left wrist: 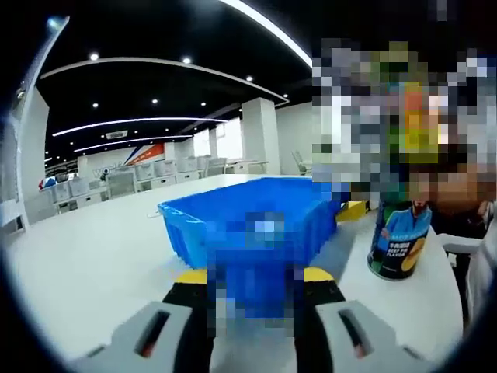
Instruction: Open the lid of the chip container on the table, take out the chips, place them into the box in front of the container, and close the lid
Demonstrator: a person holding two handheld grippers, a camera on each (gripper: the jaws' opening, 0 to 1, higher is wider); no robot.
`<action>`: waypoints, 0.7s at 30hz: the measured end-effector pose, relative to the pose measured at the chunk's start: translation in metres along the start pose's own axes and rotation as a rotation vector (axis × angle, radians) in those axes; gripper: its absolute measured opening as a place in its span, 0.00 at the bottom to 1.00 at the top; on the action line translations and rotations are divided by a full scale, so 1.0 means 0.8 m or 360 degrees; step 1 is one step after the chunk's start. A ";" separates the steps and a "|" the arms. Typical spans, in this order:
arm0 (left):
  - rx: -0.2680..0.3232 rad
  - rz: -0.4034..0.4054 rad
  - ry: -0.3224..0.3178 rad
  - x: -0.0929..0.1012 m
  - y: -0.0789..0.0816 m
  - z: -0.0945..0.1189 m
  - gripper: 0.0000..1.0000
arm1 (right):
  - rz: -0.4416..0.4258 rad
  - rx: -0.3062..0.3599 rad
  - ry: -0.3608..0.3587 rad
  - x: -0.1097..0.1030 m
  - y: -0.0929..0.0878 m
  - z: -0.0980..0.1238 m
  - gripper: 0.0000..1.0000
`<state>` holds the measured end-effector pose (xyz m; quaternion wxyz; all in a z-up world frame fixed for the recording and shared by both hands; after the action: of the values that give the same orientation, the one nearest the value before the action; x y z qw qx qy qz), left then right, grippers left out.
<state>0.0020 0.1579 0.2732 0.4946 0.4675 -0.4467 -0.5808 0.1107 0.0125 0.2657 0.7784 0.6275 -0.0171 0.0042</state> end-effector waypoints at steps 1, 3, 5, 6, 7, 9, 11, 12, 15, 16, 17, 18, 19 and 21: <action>-0.0002 -0.0002 0.0001 0.000 0.000 0.000 0.38 | 0.0004 -0.0002 0.0002 0.000 0.000 0.000 0.33; -0.0004 -0.0009 0.0005 -0.001 0.000 0.001 0.38 | 0.0018 -0.0004 0.0004 0.001 0.001 -0.001 0.33; -0.0001 -0.0022 0.0011 -0.001 0.000 0.002 0.37 | 0.0026 -0.0008 0.0005 0.000 0.002 -0.002 0.33; 0.0002 -0.0025 0.0015 -0.001 0.000 0.003 0.37 | 0.0032 -0.0009 0.0005 0.000 0.002 -0.003 0.33; 0.0004 -0.0035 0.0018 -0.001 0.000 0.003 0.37 | 0.0035 -0.0013 0.0003 -0.001 0.003 -0.003 0.33; 0.0014 -0.0055 0.0027 -0.001 0.002 0.004 0.37 | 0.0054 -0.0021 -0.0001 -0.003 0.004 -0.004 0.33; 0.0025 -0.0072 0.0034 -0.001 0.008 0.004 0.37 | 0.0064 -0.0031 -0.0004 -0.002 0.006 -0.005 0.33; 0.0024 -0.0076 0.0035 -0.002 0.010 0.004 0.37 | 0.0065 -0.0034 -0.0005 -0.001 0.007 -0.005 0.33; 0.0021 -0.0075 0.0033 -0.005 0.020 0.000 0.37 | 0.0063 -0.0033 -0.0010 0.006 0.016 -0.003 0.33; 0.0026 -0.0077 0.0032 -0.006 0.023 -0.001 0.37 | 0.0064 -0.0027 -0.0012 0.008 0.018 -0.002 0.33; 0.0033 -0.0078 0.0033 -0.007 0.027 -0.003 0.37 | 0.0067 -0.0020 -0.0015 0.010 0.022 -0.002 0.33; 0.0040 -0.0080 0.0034 -0.008 0.029 -0.006 0.37 | 0.0069 -0.0018 -0.0018 0.012 0.025 -0.003 0.33; 0.0042 -0.0084 0.0034 -0.010 0.033 -0.010 0.37 | 0.0075 -0.0016 -0.0023 0.017 0.029 -0.004 0.33; 0.0047 -0.0089 0.0031 -0.015 0.038 -0.018 0.37 | 0.0096 -0.0022 -0.0029 0.025 0.036 -0.006 0.33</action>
<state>0.0219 0.1659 0.3019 0.4756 0.4925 -0.4372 -0.5832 0.1303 0.0229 0.2938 0.7822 0.6212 -0.0432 0.0217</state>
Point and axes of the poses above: the point that each gripper's makers call its tool centre point, and the gripper's own axes: z roughly backward along the fingers, x roughly to its right, y roughly out of its top, the point moved 1 cm from there along z, roughly backward along the fingers, and after that the axes turned 9 degrees about y, right-handed, at the moved point
